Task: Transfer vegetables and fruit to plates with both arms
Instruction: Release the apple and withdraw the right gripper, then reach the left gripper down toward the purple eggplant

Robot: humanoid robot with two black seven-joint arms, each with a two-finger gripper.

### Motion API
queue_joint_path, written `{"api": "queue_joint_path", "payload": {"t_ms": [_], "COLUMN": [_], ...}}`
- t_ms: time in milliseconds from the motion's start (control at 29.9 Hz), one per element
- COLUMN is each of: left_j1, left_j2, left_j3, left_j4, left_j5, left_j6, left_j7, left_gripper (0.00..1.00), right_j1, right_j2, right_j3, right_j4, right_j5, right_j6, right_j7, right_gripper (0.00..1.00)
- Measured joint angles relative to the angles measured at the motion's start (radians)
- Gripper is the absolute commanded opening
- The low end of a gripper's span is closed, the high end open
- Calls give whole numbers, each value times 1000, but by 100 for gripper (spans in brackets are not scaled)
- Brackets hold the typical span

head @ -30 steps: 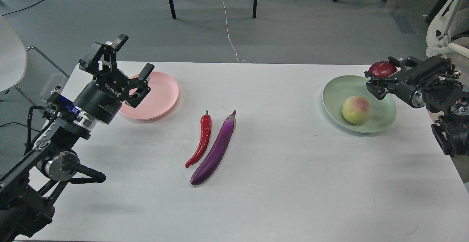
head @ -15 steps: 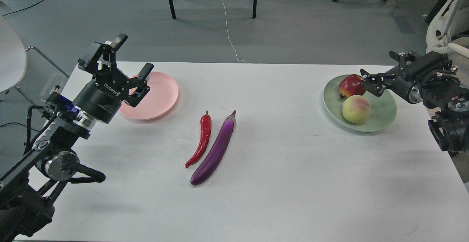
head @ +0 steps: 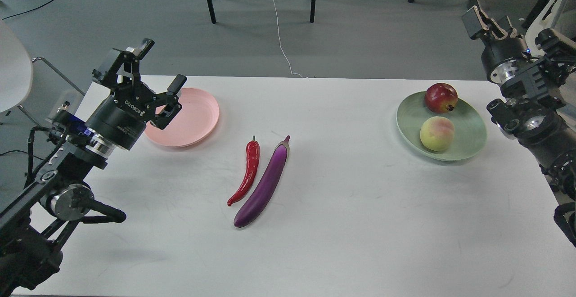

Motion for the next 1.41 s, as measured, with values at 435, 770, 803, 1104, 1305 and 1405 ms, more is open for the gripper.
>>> {"api": "queue_joint_path", "payload": {"t_ms": [435, 770, 803, 1104, 1305, 1405], "left_j1": [1, -12, -17, -236, -569, -644], "left_j2": [41, 47, 51, 120, 129, 53], "left_j3": [12, 15, 15, 125, 436, 533], "left_j4": [-96, -209, -215, -215, -80, -29], "left_j5": [206, 826, 905, 1525, 1560, 1567], "left_j6": [-7, 1, 1, -1, -5, -3], "left_j7": [-2, -32, -46, -95, -95, -95], "left_gripper": [98, 98, 98, 98, 98, 98], "right_j1": [-32, -271, -304, -395, -395, -397], "right_j2": [-462, -739, -759, -792, -792, -805], "right_j3": [259, 283, 287, 319, 350, 351], "right_j4": [757, 1018, 1034, 1085, 1084, 1082], "right_j5": [245, 315, 330, 366, 365, 365], "right_j6": [658, 743, 744, 744, 744, 744], "right_j7": [0, 0, 0, 0, 0, 0], "right_gripper": [99, 99, 99, 99, 99, 99]}}
